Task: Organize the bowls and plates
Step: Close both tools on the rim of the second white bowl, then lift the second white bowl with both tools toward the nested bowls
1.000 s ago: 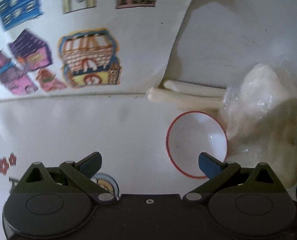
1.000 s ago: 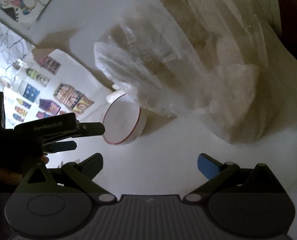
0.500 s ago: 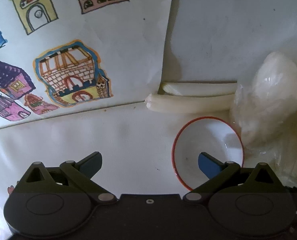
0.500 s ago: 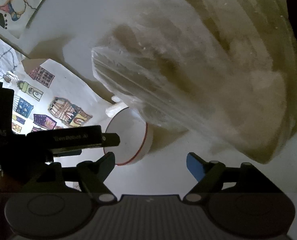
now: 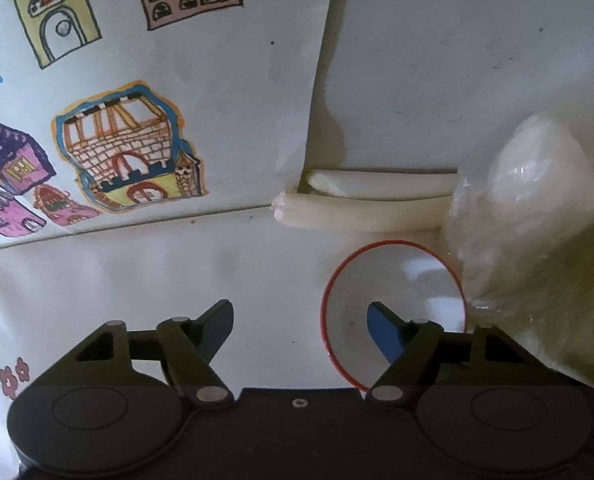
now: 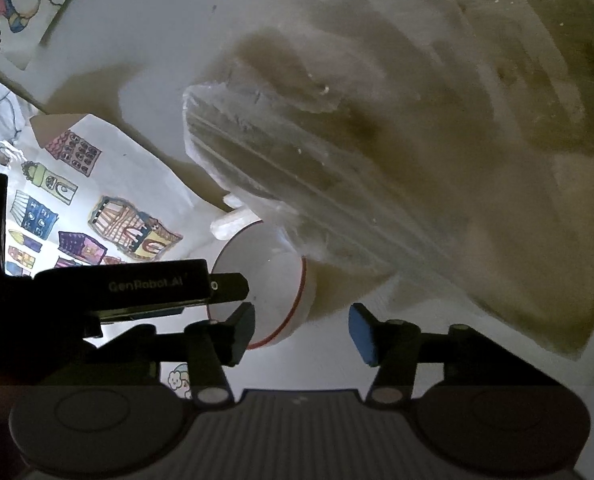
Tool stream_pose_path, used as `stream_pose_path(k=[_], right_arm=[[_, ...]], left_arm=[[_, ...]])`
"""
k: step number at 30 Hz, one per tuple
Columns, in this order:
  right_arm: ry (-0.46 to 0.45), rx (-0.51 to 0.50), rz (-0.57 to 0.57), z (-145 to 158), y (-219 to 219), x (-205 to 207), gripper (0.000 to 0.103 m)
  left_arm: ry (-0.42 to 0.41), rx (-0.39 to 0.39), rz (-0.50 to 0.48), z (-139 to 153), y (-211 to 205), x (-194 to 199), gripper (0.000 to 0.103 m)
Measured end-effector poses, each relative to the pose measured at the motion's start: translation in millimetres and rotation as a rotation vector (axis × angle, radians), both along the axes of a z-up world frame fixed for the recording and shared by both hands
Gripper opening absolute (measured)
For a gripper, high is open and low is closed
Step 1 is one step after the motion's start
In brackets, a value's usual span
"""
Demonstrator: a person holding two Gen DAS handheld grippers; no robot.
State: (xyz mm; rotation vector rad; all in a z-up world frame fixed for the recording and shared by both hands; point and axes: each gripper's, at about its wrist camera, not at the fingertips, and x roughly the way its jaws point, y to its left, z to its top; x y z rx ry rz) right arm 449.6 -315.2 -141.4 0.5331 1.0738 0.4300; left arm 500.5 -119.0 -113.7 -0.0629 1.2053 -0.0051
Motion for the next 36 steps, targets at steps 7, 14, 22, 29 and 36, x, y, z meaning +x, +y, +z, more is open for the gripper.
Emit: stream_pose_path(k=[7,14,22,29,36], right_arm=[[0.010,0.004,0.003,-5,2,8,0.041],[0.006,0.010,0.023,-8,6,9,0.025],[0.004,0.011,0.056,-5,4,6,0.020],[-0.014,0.017,0.100,3,1,-9,0.019],[-0.039,0.008,0.121,12,-4,-23,0.019]], left_arm=[[0.025,-0.065,0.026,-9,1,-1,0.039],[0.015,-0.078,0.043,-17,2,-10,0.017],[0.015,-0.090,0.049,-19,2,-28,0.008],[-0.006,-0.106,0.077,-16,8,-57,0.008],[-0.035,-0.122,0.080,-10,10,-78,0.008]])
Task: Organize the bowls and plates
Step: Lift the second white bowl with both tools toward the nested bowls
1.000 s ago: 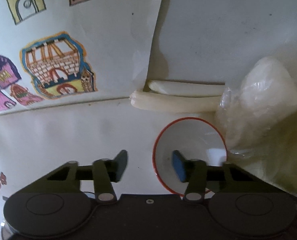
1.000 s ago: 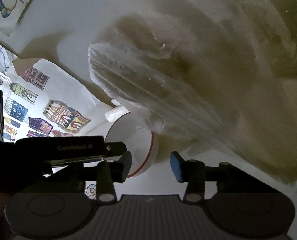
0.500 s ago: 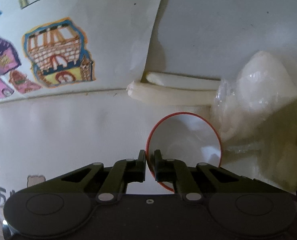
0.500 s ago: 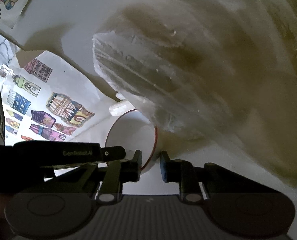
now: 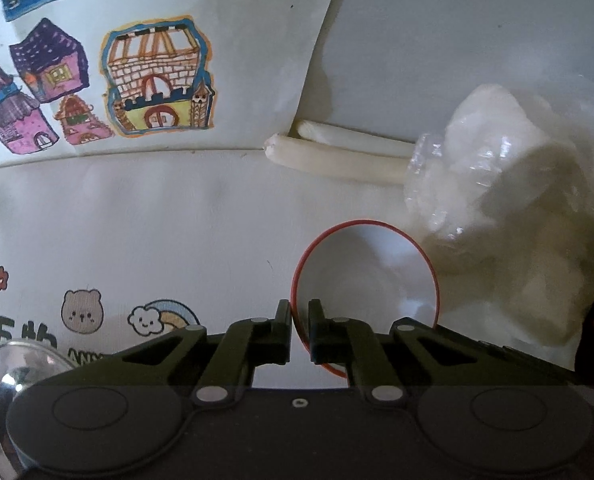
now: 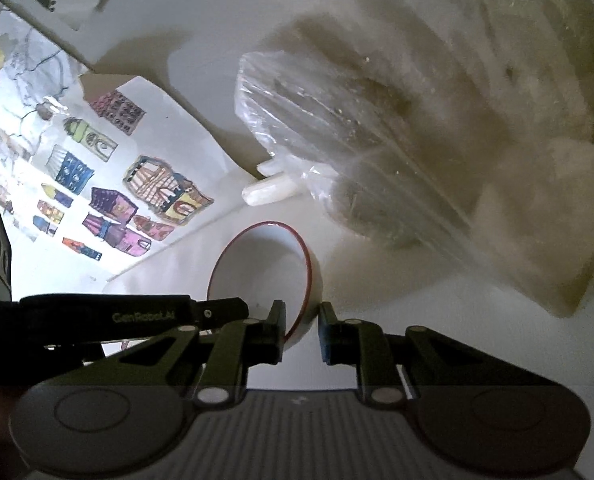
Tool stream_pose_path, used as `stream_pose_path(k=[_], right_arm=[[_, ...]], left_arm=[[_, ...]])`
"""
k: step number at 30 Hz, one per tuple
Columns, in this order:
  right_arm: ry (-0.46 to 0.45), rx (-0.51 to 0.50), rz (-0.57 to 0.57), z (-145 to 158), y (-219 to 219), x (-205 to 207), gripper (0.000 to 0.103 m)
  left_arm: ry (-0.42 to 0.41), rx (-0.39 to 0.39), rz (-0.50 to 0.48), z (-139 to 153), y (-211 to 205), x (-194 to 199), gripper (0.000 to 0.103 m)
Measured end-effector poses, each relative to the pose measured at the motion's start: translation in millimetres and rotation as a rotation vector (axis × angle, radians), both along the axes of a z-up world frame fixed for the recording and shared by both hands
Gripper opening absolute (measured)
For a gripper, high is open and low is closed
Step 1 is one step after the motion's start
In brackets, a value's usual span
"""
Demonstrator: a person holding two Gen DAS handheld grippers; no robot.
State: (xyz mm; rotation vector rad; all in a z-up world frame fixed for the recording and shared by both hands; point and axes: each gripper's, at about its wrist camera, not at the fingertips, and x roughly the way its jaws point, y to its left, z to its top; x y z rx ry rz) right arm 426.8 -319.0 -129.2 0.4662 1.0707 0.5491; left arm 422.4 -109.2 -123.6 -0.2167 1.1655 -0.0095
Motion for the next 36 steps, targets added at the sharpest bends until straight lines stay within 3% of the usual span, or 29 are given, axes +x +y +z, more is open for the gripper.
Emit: stream_pose_path(k=[36], right_arm=[[-0.168,-0.018,0.106,62,-28,-82,0.019]], left_arm=[[-0.149,-0.057,0.032,63,-22,-96,0.008]])
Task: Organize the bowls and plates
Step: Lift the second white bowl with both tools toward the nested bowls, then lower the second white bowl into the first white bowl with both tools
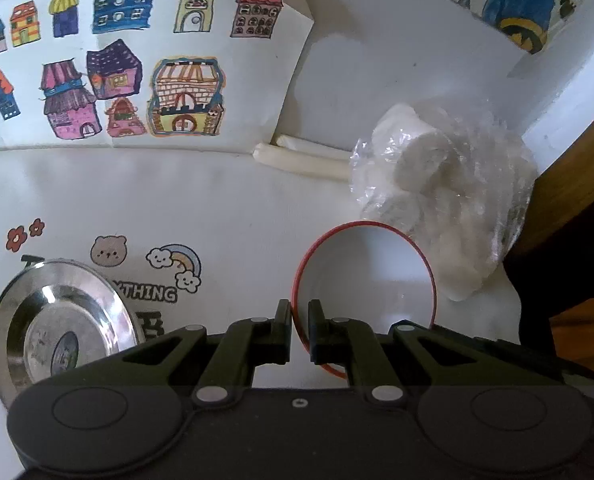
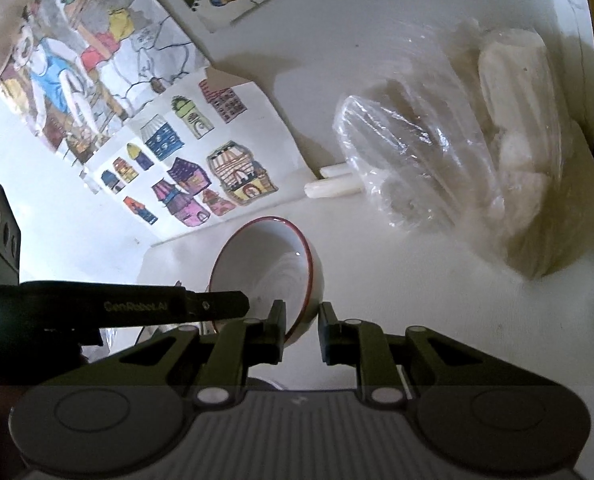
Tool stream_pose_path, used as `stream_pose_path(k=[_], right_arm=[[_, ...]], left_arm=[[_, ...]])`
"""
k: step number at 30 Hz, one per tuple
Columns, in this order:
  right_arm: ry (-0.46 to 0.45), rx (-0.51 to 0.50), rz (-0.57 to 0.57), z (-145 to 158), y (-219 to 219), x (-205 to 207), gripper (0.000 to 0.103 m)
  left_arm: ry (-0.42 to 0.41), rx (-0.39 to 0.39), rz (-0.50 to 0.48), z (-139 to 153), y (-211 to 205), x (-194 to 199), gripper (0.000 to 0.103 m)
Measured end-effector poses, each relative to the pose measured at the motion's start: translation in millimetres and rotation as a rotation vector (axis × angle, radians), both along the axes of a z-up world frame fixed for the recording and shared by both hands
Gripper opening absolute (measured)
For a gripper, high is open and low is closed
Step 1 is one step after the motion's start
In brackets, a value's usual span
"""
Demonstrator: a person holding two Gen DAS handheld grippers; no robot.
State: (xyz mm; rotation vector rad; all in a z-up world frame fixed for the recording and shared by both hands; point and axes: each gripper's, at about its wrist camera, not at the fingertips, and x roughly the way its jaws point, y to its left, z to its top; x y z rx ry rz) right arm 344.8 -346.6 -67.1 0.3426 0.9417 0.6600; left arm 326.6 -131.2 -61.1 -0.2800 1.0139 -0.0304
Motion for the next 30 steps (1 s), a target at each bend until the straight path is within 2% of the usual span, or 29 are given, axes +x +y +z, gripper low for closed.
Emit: stream_pose_path(k=[15,30], right_arm=[[-0.003,-0.029,0.087,8,4,-27,0.020],[0.041,-0.067,0.183,0,10,-46,0.021]], left_arm=[[-0.002,-0.029,0.053,-2,10,-38,0.008],[0.046,-0.058,0.091,-18,13,-70,0.008]])
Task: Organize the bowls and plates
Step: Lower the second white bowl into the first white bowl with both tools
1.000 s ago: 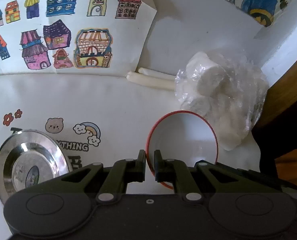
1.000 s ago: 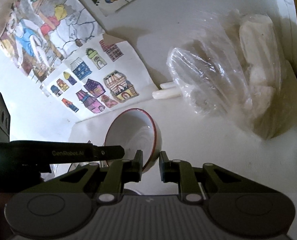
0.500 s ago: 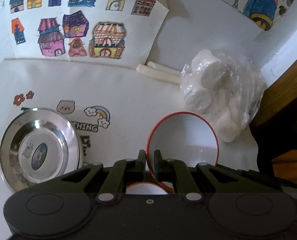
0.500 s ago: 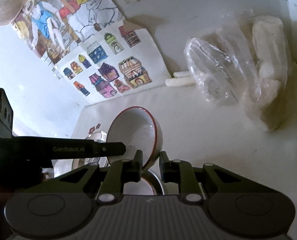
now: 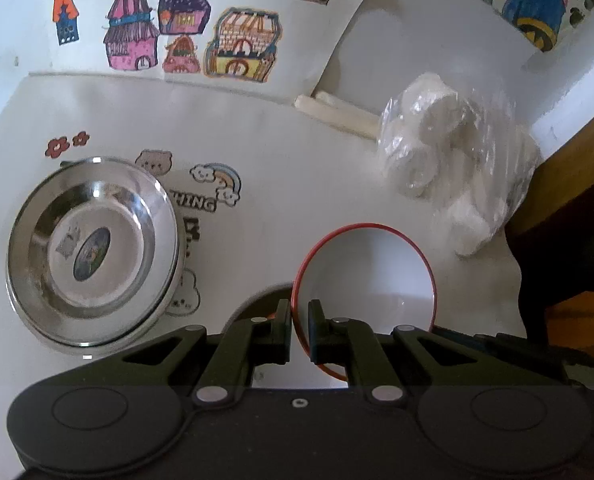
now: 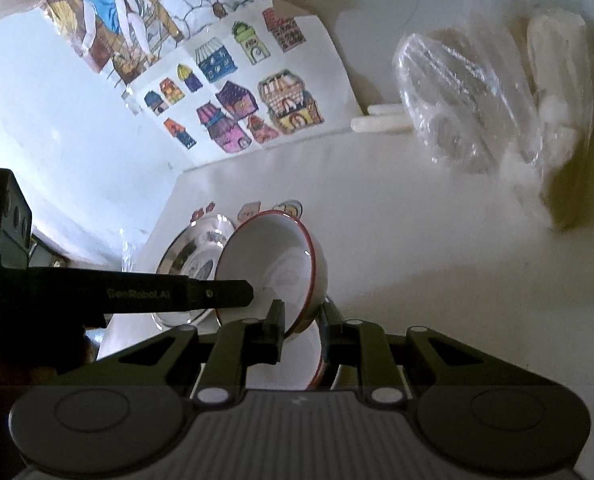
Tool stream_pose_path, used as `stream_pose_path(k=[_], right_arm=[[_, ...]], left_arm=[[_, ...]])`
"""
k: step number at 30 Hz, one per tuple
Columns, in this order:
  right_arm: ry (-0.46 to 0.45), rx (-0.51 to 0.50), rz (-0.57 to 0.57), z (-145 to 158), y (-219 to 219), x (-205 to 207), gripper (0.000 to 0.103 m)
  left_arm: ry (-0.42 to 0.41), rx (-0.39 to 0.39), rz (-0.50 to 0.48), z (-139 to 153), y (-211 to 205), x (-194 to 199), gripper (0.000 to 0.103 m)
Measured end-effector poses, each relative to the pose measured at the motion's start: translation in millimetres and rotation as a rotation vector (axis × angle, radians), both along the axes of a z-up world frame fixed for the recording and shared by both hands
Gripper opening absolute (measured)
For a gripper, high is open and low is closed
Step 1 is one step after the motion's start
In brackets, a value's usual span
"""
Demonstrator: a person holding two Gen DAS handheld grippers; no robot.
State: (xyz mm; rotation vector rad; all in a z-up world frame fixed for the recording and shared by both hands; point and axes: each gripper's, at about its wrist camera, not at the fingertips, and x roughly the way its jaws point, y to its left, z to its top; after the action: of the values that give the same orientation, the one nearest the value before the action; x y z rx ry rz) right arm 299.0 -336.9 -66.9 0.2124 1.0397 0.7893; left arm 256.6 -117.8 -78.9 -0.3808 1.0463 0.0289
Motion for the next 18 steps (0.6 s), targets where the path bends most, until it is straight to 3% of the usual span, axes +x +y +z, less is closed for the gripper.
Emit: stream_pose_path(k=[18], right_arm=[[0.038,-0.029,0.054,-10,3,-14,0.021]], left_arm=[[0.046,0.004,-0.008,-10,4,-17,0.008]])
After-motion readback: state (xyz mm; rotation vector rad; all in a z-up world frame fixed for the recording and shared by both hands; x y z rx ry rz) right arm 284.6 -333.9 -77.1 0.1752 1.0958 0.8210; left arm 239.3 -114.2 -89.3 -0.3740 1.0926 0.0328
